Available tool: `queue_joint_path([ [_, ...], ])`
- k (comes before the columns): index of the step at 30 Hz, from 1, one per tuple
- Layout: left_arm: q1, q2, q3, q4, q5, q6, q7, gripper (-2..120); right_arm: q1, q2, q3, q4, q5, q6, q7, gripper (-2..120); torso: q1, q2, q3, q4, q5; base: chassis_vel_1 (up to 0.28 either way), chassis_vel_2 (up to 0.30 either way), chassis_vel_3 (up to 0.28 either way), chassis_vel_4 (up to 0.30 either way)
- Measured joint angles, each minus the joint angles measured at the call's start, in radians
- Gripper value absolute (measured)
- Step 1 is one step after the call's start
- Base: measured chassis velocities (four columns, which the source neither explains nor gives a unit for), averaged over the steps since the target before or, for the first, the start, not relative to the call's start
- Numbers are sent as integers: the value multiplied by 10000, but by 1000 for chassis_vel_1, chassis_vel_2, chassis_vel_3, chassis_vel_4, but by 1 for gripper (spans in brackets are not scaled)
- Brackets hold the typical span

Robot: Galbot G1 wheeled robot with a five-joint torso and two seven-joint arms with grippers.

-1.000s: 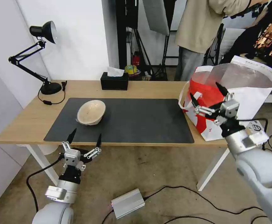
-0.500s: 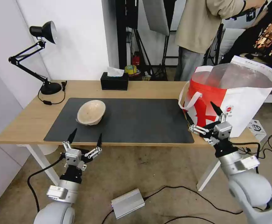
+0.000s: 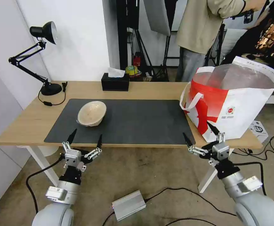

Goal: Pick up the trash from the table and place it into the takeout bag.

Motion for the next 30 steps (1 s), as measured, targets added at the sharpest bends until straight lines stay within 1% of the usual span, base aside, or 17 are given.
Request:
queue_joint_path([
  [9, -11, 32, -45, 8, -57, 8, 9, 100, -367, 208, 73, 38, -157, -9, -102, 100, 0, 0, 0, -1, 1, 0, 0, 0, 0],
  [30, -24, 1, -42, 46, -56, 9, 21, 100, -377, 239, 114, -123, -272, 14, -118, 100, 0, 0, 1, -1, 1, 0, 0, 0, 0],
])
